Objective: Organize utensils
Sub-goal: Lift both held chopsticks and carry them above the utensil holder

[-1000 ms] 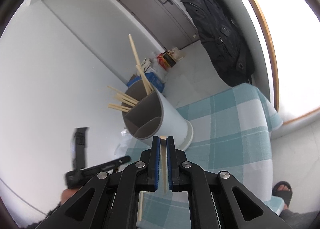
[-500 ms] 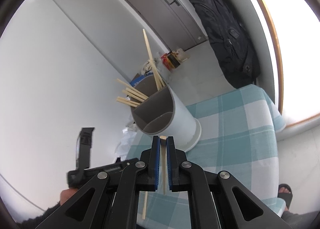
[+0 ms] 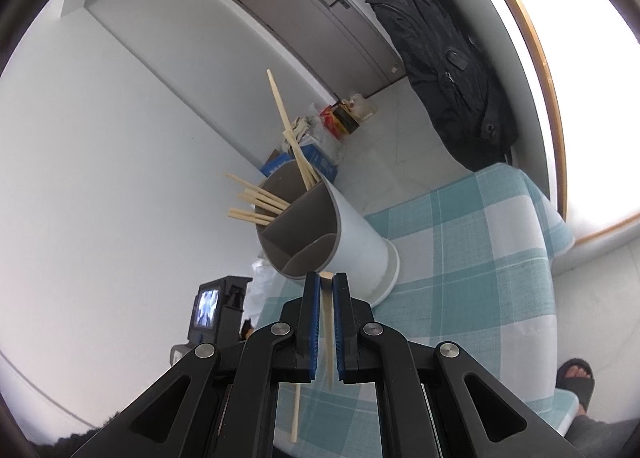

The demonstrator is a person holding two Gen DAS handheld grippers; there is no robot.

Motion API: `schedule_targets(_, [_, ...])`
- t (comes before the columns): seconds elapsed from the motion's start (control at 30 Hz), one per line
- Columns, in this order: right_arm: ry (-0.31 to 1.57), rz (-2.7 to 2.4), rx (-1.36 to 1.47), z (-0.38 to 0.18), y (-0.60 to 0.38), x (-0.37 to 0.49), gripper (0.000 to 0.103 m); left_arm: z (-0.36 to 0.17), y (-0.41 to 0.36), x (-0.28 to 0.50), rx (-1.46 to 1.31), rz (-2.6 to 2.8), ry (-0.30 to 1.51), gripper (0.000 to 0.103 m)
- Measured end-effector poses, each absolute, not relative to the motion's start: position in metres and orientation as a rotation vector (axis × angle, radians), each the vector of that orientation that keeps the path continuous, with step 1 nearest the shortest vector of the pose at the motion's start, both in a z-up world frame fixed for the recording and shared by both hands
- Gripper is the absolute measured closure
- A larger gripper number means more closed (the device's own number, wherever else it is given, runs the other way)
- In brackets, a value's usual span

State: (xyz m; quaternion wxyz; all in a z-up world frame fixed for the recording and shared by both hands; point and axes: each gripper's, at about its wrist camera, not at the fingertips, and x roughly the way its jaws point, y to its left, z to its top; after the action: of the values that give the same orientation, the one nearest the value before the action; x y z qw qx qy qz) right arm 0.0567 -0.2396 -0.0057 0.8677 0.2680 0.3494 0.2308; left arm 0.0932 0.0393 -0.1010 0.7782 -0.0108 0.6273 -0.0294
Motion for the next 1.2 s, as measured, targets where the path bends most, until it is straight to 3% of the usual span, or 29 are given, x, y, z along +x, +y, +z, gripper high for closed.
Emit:
schedule_targets(0.1, [0.735, 0.481, 0.554, -0.006, -0.238, 0.057, 0.097, -0.102, 0.041, 0.096, -0.057, -0.066, 1.349, 0.101])
schedule_targets(0.3, [0.731, 0.467, 0.547, -0.005, -0.239, 0.055, 0.097, -0.088, 0.041, 0.089, -0.117, -0.064, 1.257, 0.101])
schedule_targets(0.7, [0.682, 0.486, 0.464, 0.001, -0.221, 0.045, 0.097, -0.006, 0.031, 0.035, -0.148, -0.127, 0.889, 0.101])
schedule_targets(1.2, [0.628, 0.498, 0.348, 0.035, -0.193, 0.04, 0.097, 0.023, 0.035, 0.026, -0.117, -0.217, 0.776, 0.102])
